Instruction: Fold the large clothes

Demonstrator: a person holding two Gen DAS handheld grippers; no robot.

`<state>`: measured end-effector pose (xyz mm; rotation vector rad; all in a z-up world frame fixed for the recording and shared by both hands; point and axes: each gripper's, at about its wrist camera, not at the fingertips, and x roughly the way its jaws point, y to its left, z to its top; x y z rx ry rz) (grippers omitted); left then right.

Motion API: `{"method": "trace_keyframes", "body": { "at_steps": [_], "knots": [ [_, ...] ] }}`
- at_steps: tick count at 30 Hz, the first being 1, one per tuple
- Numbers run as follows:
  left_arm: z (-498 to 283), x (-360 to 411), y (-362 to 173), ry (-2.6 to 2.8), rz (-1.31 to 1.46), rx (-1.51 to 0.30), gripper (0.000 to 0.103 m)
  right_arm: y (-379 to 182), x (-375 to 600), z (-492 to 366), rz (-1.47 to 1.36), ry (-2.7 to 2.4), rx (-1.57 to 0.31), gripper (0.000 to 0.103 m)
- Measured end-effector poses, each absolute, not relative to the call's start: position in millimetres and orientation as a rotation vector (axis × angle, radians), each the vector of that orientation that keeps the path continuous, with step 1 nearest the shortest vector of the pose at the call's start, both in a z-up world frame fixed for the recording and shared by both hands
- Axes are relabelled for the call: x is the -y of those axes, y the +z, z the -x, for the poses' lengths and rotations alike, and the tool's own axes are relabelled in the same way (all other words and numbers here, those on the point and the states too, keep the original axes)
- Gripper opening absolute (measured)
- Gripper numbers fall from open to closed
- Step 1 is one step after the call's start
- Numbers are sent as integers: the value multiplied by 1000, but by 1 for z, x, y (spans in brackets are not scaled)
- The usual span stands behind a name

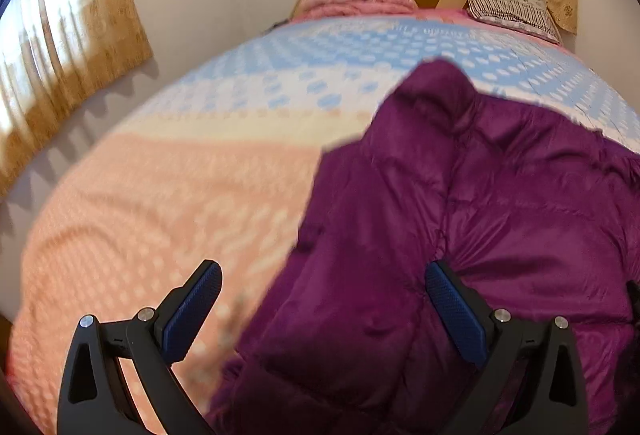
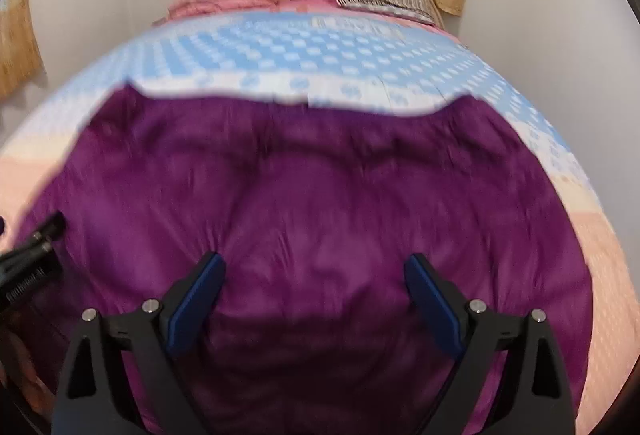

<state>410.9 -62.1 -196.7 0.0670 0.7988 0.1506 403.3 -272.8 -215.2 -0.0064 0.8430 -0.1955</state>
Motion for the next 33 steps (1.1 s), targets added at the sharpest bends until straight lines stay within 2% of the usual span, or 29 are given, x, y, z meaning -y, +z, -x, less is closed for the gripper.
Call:
{"method": "trace_keyframes", "body": {
  "at_steps": [11, 18, 22, 25, 27, 28, 29, 31, 33],
  "knots": [
    [-376, 37, -176, 190, 11, -761, 102, -222, 279, -406, 0, -198, -852, 99],
    [-343, -7, -179, 182, 202, -806, 102, -188, 278, -344, -18, -157, -777, 99],
    [-349, -6, -200, 128, 294, -893, 102, -208, 270, -333, 25, -151, -817, 99],
    [-350, 4, -200, 106, 271, -876, 101, -221, 271, -338, 32, -159, -819, 99],
    [-350, 8, -200, 65, 275, -876, 87, -227, 265, -340, 67, -173, -827, 101],
    [-350, 12, -199, 43, 263, -872, 77, -227, 262, -339, 72, -178, -833, 101],
    [-350, 13, -199, 25, 260, -870, 62, -227, 263, -342, 77, -180, -840, 103],
    [-351, 16, -198, -35, 277, -878, 47, -228, 263, -344, 76, -178, -850, 103],
    [-350, 18, -197, -52, 289, -874, 38, -229, 264, -344, 71, -177, -851, 103]
  ]
}}
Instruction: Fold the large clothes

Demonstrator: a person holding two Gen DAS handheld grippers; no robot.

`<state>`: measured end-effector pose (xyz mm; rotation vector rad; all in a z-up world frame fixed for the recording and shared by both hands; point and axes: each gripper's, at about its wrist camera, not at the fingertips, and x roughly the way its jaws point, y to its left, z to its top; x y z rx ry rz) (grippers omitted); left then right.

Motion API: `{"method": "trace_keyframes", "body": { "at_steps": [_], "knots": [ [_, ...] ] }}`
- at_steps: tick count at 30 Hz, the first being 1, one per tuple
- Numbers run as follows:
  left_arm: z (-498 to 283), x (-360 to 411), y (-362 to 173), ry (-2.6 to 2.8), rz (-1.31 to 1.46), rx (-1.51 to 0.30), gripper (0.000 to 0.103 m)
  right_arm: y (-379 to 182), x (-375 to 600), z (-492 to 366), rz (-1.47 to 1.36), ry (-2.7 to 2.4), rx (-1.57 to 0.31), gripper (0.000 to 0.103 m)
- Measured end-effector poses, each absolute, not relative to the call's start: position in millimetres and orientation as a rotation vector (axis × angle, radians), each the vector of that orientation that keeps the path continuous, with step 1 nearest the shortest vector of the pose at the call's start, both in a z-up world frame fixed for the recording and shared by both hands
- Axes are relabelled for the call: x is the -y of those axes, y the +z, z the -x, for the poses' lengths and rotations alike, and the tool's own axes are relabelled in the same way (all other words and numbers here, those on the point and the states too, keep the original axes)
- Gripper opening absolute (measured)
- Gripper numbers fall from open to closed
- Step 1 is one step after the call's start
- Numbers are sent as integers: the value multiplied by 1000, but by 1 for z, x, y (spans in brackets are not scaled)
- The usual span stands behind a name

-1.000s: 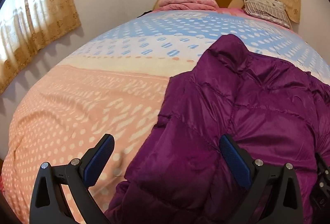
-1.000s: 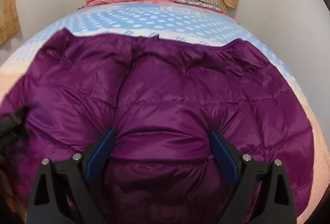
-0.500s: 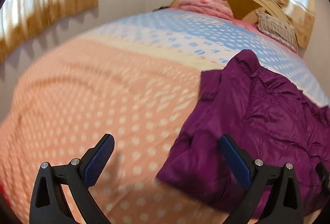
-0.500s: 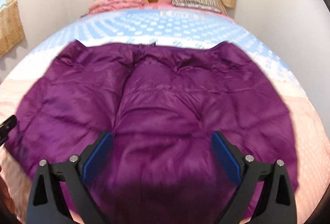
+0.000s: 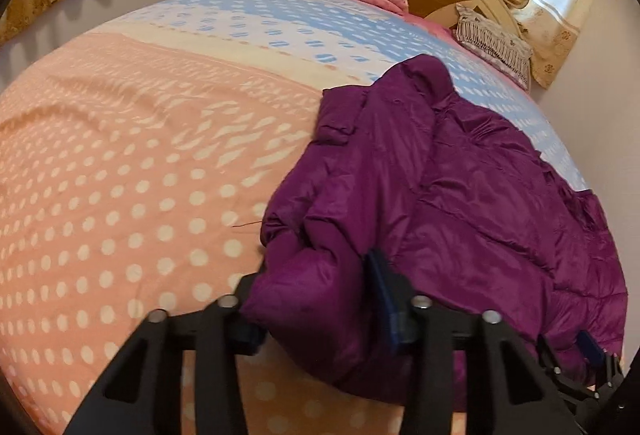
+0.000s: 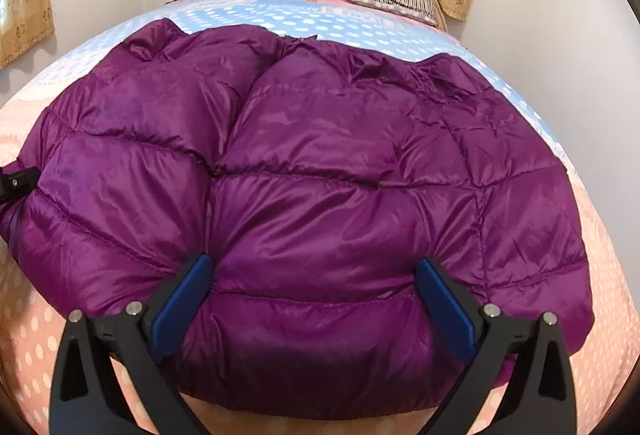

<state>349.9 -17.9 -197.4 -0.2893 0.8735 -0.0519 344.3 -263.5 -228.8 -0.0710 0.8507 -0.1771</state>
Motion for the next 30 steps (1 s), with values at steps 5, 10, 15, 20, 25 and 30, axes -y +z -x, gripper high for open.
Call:
{"method": "trace_keyframes", "body": {
  "at_steps": [5, 10, 15, 20, 25, 30],
  "knots": [
    [-349, 20, -192, -86, 251, -846, 10, -230, 261, -344, 75, -183, -851, 103],
    [-341, 16, -183, -82, 243, -818, 7, -231, 258, -346, 76, -197, -861, 103],
    [-328, 7, -179, -77, 245, -802, 6, -231, 250, -345, 87, -219, -866, 103],
    [-311, -13, -175, -57, 266, -785, 6, -231, 233, -335, 98, -226, -864, 103],
    [-300, -36, -167, -24, 278, -760, 6, -232, 211, -327, 111, -175, -855, 103],
    [-295, -30, -139, -31, 206, -680, 6, -210, 225, -311, 40, -36, -851, 97]
  ]
}}
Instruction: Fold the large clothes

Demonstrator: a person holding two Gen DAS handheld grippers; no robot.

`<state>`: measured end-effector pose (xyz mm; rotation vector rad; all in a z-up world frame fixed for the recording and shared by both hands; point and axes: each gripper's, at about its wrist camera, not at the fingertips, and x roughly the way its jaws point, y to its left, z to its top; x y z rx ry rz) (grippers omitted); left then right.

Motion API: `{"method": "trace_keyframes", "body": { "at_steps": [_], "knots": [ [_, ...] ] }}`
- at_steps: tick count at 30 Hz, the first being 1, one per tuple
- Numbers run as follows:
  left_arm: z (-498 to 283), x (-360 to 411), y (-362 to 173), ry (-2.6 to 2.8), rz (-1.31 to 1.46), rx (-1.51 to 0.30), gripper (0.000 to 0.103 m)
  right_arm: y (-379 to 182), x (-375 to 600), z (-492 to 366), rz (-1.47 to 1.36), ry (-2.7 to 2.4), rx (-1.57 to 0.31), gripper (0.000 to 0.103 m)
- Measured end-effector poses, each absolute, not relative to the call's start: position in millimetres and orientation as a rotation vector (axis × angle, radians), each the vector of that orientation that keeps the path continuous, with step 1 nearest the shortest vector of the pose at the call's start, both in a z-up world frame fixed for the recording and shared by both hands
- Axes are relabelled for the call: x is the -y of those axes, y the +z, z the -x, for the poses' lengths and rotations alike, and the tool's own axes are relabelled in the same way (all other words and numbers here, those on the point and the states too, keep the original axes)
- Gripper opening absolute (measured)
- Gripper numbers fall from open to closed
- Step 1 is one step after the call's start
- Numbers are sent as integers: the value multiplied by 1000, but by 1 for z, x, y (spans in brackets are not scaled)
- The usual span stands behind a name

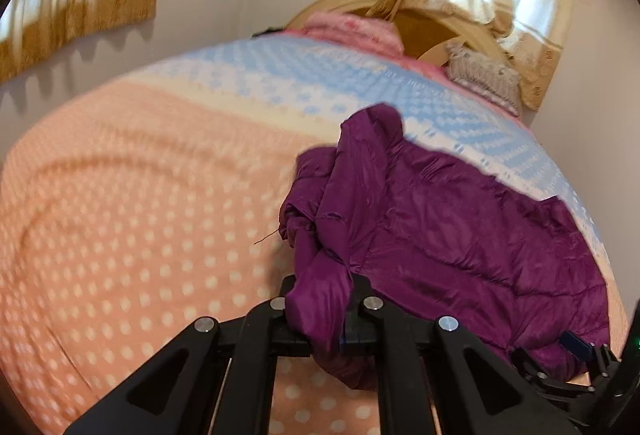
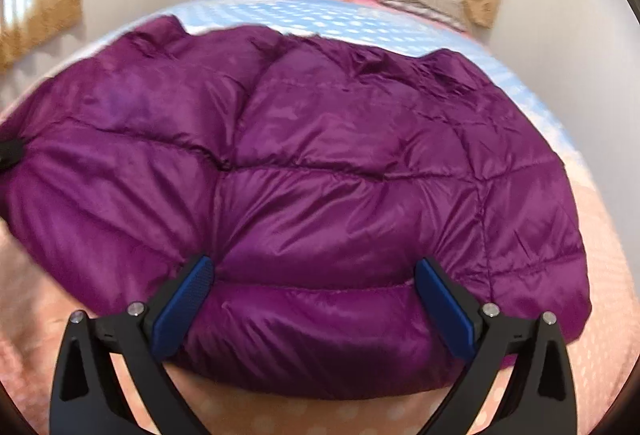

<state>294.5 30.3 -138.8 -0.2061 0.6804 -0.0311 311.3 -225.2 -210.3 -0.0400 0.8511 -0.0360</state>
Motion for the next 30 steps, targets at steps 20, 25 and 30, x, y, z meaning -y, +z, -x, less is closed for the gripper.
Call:
{"method": "trace_keyframes", "body": {
  "at_steps": [20, 25, 30],
  "knots": [
    [-244, 252, -69, -503, -326, -430, 6, -207, 524, -169, -241, -539, -793, 99],
    [-229, 308, -145, -622, -503, -542, 6, -218, 527, -146, -255, -542, -788, 99],
    [-216, 315, -170, -597, -601, -468, 10, -216, 528, -148, -251, -540, -778, 101]
  ]
}}
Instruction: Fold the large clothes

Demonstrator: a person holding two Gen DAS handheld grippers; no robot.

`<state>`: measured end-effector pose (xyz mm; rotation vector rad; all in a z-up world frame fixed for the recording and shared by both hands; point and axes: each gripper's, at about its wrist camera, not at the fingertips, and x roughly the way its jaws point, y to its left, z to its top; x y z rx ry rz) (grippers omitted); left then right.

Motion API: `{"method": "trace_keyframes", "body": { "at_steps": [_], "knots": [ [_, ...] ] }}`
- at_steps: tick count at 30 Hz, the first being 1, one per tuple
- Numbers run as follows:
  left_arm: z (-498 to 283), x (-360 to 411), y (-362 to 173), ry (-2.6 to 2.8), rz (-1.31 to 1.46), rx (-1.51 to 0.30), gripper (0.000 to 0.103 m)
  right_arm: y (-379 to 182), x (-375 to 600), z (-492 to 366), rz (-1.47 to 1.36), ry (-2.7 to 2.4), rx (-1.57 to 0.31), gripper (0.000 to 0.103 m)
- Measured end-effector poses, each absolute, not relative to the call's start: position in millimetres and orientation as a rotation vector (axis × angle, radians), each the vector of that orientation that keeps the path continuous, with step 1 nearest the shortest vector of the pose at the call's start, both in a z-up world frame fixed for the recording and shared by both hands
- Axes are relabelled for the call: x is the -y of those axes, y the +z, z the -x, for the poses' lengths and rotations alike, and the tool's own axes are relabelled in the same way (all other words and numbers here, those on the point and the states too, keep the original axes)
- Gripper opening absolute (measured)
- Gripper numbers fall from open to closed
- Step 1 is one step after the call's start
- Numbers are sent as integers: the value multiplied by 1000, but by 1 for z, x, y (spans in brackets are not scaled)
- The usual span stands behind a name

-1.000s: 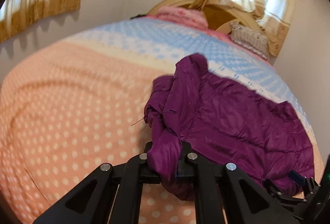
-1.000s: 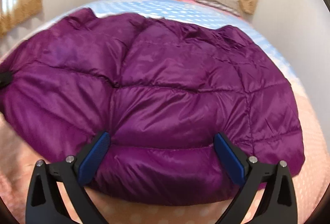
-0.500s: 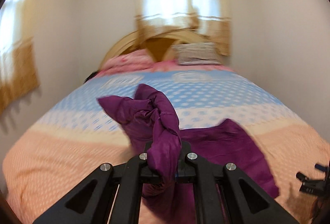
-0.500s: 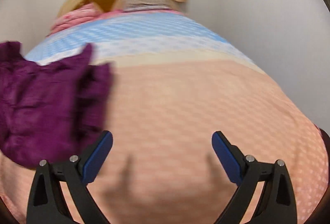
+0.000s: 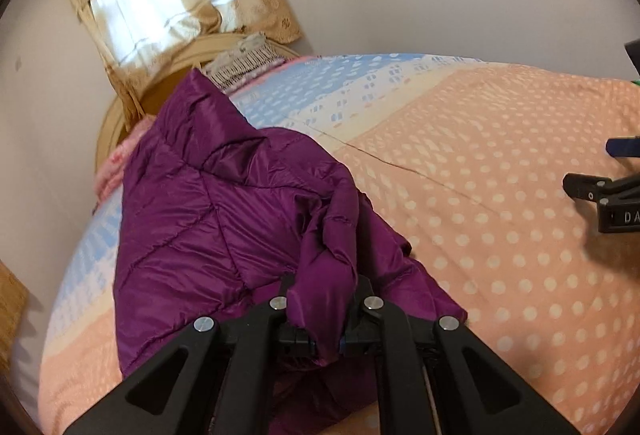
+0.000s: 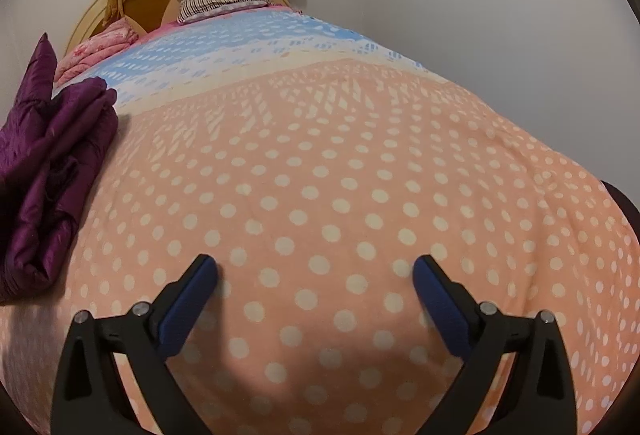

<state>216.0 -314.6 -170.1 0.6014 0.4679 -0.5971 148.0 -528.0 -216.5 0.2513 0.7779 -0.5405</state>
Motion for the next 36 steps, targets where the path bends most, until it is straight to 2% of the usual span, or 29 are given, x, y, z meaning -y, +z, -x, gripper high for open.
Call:
{"method": "trace_keyframes", "body": {
  "at_steps": [3, 6, 7, 8, 9, 10, 11, 14, 22, 25, 27, 29, 36],
  "knots": [
    [-207, 314, -162, -615, -599, -470, 13, -217, 527, -154, -249, -540, -776, 102],
    [-193, 321, -149, -596, -632, -439, 23, -215, 527, -160, -253, -531, -780, 101],
    [-184, 319, -140, -607, -623, -416, 33, -216, 527, -169, -251, -530, -782, 101],
    [-177, 322, -133, -621, -613, -398, 54, -214, 526, -171, -246, -533, -781, 101],
    [-167, 317, -125, -637, -605, -370, 68, -212, 526, -173, -239, -535, -779, 101],
    [-158, 313, -116, -656, -594, -338, 92, -210, 525, -174, -233, -537, -776, 101],
    [-151, 307, -108, -672, -575, -304, 97, -207, 525, -177, -227, -536, -775, 101],
    [-156, 295, -95, -623, -574, -291, 97, -198, 522, -184, -213, -532, -771, 101],
    [-234, 244, -84, -342, -558, -316, 97, -162, 493, -220, -175, -461, -726, 101],
    [-264, 227, -82, -242, -553, -312, 97, -139, 472, -249, -150, -401, -712, 90],
    [-285, 221, -83, -194, -544, -332, 97, -124, 457, -271, -145, -367, -700, 77],
    [-309, 216, -85, -140, -533, -357, 97, -113, 441, -290, -139, -347, -687, 69],
    [-377, 201, -97, 40, -465, -467, 97, -86, 370, -366, -132, -238, -654, 68]
  ]
}}
